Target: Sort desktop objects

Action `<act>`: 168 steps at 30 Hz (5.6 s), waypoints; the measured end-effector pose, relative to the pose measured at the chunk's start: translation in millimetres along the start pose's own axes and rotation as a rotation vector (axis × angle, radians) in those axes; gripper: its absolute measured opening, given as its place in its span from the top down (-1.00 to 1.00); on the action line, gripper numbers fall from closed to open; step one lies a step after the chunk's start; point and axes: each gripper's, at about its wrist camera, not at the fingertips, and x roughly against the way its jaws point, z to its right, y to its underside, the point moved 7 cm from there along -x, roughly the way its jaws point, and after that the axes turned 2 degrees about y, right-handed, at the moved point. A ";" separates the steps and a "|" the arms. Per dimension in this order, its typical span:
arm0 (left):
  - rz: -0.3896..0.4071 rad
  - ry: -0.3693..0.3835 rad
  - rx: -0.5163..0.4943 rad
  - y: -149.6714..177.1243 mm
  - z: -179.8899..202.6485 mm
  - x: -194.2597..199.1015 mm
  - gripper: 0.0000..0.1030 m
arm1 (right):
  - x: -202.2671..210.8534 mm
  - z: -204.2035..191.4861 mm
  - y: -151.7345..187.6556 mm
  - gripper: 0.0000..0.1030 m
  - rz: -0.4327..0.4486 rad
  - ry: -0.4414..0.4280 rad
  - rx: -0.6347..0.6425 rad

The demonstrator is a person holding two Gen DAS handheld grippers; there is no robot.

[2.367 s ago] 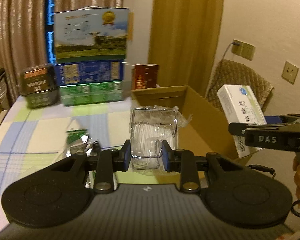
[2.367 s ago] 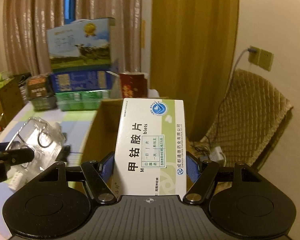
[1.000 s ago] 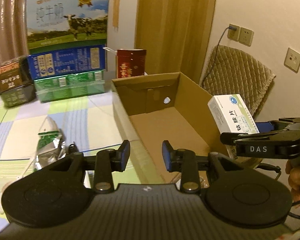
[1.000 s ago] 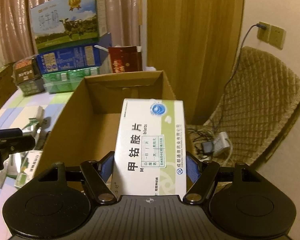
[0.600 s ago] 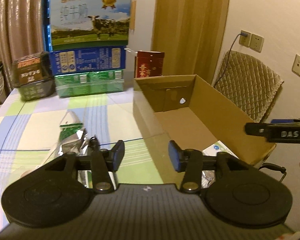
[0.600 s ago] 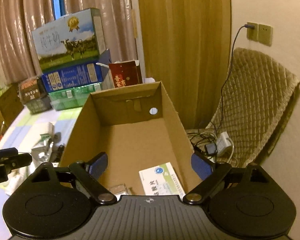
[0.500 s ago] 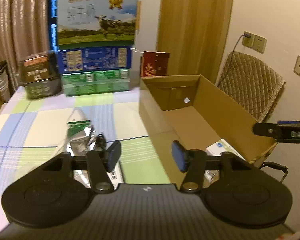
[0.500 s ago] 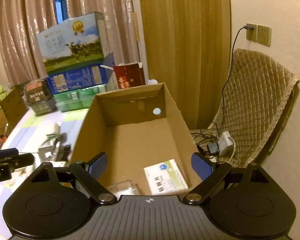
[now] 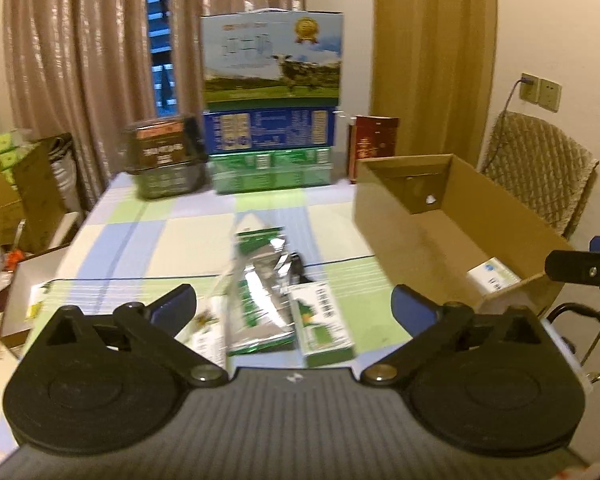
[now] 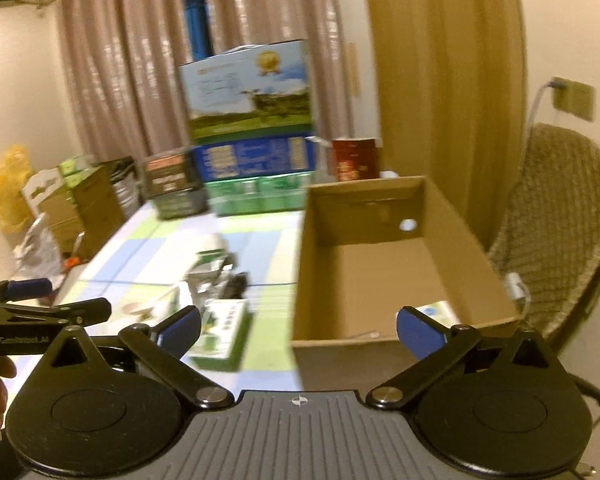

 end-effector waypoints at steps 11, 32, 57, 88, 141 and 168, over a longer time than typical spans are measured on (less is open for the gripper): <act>-0.021 -0.129 0.078 26.5 -76.9 35.1 -0.98 | -10.3 -63.4 12.0 -0.97 -0.034 -0.111 0.069; -0.115 -0.101 0.139 64.0 -125.3 -4.0 -0.97 | -95.4 -102.9 56.6 -0.96 -0.149 -0.111 0.136; -0.239 0.058 0.128 94.2 -121.6 -132.5 -0.36 | -216.5 -92.5 90.2 -0.62 -0.273 -0.033 0.137; -0.301 0.022 0.082 124.0 -79.2 -106.3 0.35 | -165.9 -85.7 126.1 -0.03 -0.316 0.018 0.119; -0.247 0.088 0.035 130.1 -38.2 -97.9 0.37 | -157.4 -78.8 121.8 -0.03 -0.240 0.041 0.115; -0.130 0.089 0.026 45.7 13.4 -28.3 0.37 | -48.2 -35.5 23.3 -0.03 -0.063 0.072 0.065</act>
